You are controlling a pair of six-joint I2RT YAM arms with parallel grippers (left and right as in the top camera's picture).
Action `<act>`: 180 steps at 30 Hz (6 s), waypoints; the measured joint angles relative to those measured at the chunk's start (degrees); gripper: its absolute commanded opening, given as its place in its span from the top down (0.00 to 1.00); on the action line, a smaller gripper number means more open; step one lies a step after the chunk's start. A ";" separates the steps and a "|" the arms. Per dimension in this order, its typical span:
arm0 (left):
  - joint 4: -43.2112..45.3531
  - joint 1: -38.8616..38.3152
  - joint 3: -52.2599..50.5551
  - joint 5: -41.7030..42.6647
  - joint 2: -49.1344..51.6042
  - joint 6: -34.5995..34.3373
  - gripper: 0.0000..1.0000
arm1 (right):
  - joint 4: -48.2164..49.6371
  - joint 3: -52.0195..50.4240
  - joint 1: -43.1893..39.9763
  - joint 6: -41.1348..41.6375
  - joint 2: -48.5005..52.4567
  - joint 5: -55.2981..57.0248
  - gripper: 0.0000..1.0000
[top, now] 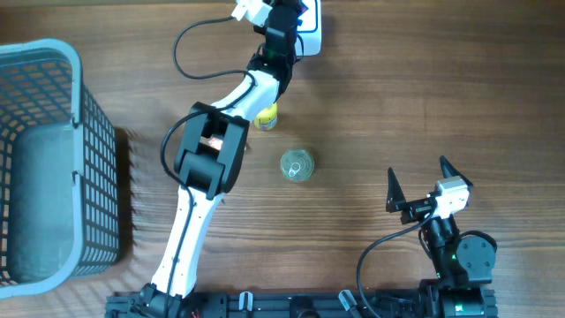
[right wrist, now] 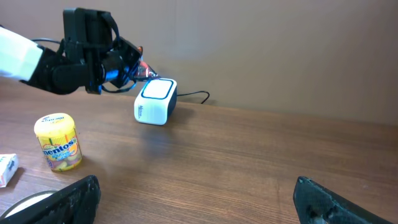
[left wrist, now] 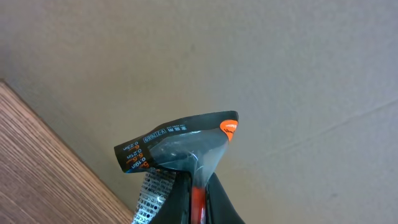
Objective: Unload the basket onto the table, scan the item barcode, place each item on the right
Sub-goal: 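Hold the packet barcode over the white scanner window, then swing the held packet rightward toward the right gripper, then grasp the packet with the right gripper and open the left gripper, then carry the packet to the right table edge and release it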
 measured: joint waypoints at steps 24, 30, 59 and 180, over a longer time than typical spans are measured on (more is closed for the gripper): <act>0.26 -0.63 3.52 -2.08 2.71 13.35 0.96 | 0.00 0.00 0.00 0.00 0.00 0.00 0.00; -17.00 -5.38 3.89 -1.29 -3.04 17.77 0.96 | 0.00 0.00 0.00 0.00 0.00 0.00 0.00; -61.79 -21.86 4.31 39.71 -11.08 17.70 0.96 | 0.28 0.00 0.00 0.46 0.00 0.00 0.00; -66.12 -3.26 -2.99 32.39 -40.79 29.97 0.00 | -39.58 75.19 -29.20 39.08 103.12 25.44 0.93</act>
